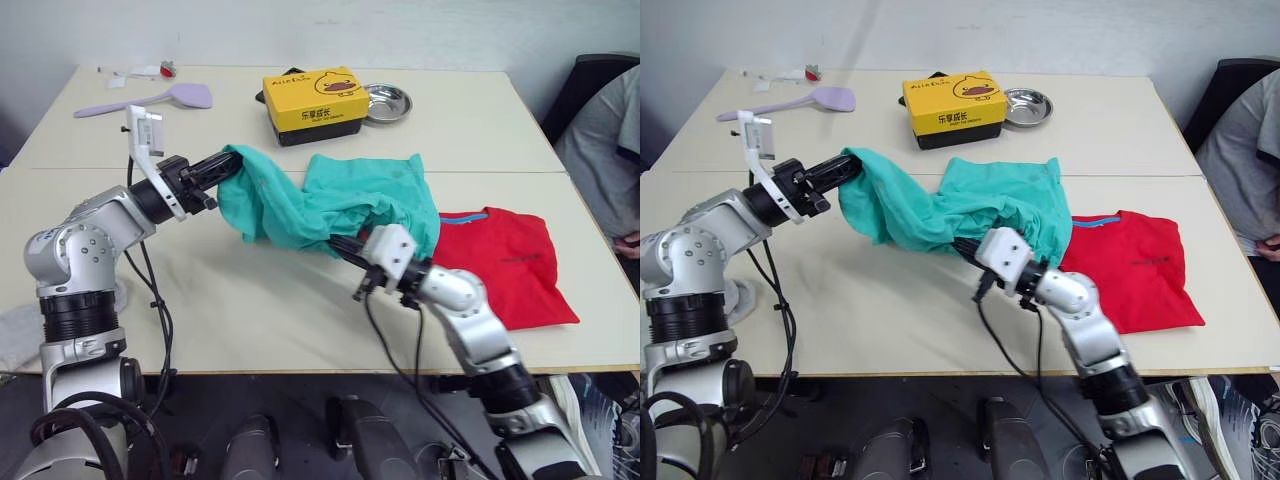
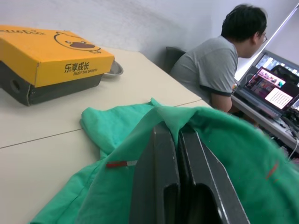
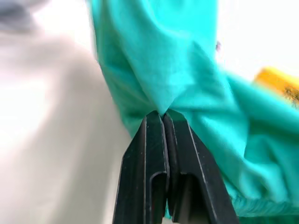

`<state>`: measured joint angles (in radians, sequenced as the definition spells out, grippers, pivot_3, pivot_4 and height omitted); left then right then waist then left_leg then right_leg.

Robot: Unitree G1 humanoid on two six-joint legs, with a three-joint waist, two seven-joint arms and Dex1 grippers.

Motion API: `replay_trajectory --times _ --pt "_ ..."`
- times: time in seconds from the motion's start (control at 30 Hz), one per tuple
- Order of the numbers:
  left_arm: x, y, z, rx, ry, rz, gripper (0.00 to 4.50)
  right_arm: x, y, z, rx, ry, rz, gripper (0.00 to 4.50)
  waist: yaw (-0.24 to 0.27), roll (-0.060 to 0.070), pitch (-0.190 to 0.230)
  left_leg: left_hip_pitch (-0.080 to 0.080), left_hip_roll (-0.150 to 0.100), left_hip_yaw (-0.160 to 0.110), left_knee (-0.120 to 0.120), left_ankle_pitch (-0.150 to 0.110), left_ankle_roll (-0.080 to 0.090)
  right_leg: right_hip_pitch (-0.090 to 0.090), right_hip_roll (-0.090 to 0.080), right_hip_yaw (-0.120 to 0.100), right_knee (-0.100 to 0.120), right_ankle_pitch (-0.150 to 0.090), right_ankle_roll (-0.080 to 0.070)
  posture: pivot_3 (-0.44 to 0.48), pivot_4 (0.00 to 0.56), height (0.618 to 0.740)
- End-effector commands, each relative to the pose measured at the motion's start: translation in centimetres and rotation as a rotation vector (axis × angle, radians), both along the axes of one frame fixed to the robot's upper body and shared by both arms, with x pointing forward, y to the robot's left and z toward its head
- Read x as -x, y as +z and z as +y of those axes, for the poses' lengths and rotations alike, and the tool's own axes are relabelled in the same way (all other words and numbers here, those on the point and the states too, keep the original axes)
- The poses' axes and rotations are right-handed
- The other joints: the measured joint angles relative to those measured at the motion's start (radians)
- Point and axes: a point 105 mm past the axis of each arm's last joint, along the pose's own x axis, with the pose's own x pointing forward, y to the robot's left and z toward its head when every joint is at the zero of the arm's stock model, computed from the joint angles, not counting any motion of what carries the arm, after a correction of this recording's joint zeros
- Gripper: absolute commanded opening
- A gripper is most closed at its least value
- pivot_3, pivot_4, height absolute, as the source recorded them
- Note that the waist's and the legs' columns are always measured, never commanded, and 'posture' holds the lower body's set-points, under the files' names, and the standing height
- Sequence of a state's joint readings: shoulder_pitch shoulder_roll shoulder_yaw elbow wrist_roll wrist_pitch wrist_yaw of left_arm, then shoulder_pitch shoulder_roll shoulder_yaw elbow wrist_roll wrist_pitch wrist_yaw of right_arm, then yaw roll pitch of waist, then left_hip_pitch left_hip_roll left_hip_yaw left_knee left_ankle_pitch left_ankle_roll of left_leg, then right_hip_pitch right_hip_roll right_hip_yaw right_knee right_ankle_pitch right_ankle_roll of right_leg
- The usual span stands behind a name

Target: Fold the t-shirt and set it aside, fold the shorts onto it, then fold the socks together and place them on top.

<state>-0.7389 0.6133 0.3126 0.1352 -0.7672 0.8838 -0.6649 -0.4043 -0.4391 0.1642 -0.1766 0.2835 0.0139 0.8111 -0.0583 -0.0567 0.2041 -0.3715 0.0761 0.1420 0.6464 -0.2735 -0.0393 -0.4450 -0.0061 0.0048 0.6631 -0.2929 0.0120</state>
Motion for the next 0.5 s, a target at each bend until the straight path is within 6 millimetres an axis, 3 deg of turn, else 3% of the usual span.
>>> replay_trajectory --times 0.03,0.13,0.27,0.37,0.47,0.5 --pt "0.7 0.7 1.0 -0.024 0.006 -0.044 0.00 2.0 3.0 -1.4 -0.053 0.097 -0.021 0.01 0.000 0.000 0.000 0.000 0.000 0.000 0.000 0.000 0.000 0.000 0.000 0.000 0.000 0.000 0.000 0.000 0.150 0.740" --pt "1.6 -0.1 0.9 -0.080 -0.029 -0.039 0.00 3.1 4.1 -2.7 -0.021 0.149 0.002 0.01 0.000 0.000 0.000 0.001 0.000 0.000 0.000 0.000 0.000 0.000 0.000 0.000 0.000 0.000 0.000 0.000 0.150 0.740" --pt "4.3 -2.6 0.6 -0.262 -0.151 -0.045 0.00 2.8 4.5 -5.6 0.112 0.154 0.092 0.01 0.001 0.000 0.000 0.001 0.000 0.001 -0.001 0.000 0.001 0.000 0.000 0.001 -0.001 0.000 0.000 0.000 0.150 0.740" --pt "6.8 -6.0 1.2 -0.519 -0.274 -0.051 0.00 1.6 4.4 -8.2 0.197 0.091 0.139 0.01 0.001 0.000 0.000 0.001 0.000 0.001 -0.001 -0.001 0.002 0.000 -0.001 0.001 -0.003 0.000 -0.001 0.000 0.150 0.740" --pt "8.4 -8.2 1.9 -0.657 -0.361 -0.055 0.00 0.4 3.8 -9.0 0.252 0.050 0.143 0.01 0.001 0.000 0.000 0.001 0.000 0.002 -0.002 -0.002 0.003 0.000 -0.001 0.001 -0.004 -0.001 -0.002 0.000 0.150 0.740" --pt "8.8 -9.0 2.3 -0.695 -0.382 -0.054 0.00 0.0 3.4 -8.3 0.247 0.050 0.137 0.01 0.002 0.001 0.000 0.001 0.000 0.001 -0.002 -0.003 0.005 0.000 -0.001 0.000 -0.004 -0.001 -0.002 0.000 0.150 0.740"
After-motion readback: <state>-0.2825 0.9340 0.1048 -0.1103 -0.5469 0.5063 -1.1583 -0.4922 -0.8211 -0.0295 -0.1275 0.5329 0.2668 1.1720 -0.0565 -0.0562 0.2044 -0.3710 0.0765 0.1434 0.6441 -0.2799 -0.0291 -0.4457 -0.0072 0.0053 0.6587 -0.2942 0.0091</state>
